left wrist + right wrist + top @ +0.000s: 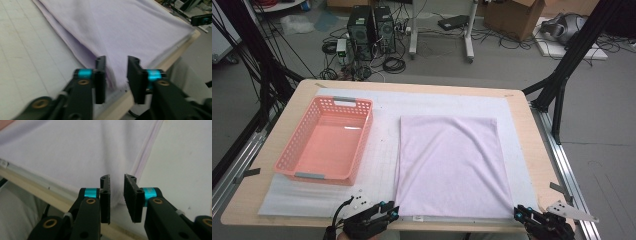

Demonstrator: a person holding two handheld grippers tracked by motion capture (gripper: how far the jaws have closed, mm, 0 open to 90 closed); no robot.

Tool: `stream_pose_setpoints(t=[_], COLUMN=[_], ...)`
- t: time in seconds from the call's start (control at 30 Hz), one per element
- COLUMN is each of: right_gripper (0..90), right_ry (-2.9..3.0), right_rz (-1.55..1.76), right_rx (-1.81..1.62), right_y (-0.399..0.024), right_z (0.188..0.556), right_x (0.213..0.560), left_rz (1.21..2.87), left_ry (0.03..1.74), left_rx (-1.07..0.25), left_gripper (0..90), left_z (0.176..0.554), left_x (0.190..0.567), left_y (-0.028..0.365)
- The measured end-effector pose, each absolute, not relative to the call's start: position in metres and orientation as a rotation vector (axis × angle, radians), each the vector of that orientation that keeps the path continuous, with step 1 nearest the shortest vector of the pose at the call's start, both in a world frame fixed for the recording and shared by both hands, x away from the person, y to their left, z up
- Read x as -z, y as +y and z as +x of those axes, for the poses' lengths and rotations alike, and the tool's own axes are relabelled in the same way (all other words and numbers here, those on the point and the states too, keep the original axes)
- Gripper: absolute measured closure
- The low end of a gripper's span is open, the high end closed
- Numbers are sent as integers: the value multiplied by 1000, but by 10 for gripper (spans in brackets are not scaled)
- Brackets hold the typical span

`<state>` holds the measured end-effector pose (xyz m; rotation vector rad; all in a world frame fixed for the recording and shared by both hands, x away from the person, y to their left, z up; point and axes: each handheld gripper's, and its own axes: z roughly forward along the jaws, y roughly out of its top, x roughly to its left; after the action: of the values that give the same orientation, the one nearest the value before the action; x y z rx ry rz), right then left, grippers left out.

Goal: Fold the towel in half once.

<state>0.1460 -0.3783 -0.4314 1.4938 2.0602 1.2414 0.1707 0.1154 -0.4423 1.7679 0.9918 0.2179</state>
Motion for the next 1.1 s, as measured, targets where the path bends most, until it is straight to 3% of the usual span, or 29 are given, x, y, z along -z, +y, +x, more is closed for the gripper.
stream_pose_setpoints(t=[0.13,0.47,0.57,0.73,1.1], right_gripper=[767,812,892,889,787], right_ry=[2020,1967,1991,2001,2049], right_rz=[1481,1480,1474,1474,1480], right_rx=[-1252,-1233,-1224,-1216,-1164], right_y=[-380,-387,-389,-389,-375], right_z=[151,187,202,234,310], right_x=[428,428,430,431,439], left_rz=[1705,1683,1676,1681,1693], left_ry=[1007,1014,1018,1027,1042], left_rx=[-254,-269,-264,-253,-272], left_gripper=[592,592,592,590,576], left_z=[187,225,239,260,296], left_x=[439,440,440,442,445], left_y=[119,121,119,118,110])
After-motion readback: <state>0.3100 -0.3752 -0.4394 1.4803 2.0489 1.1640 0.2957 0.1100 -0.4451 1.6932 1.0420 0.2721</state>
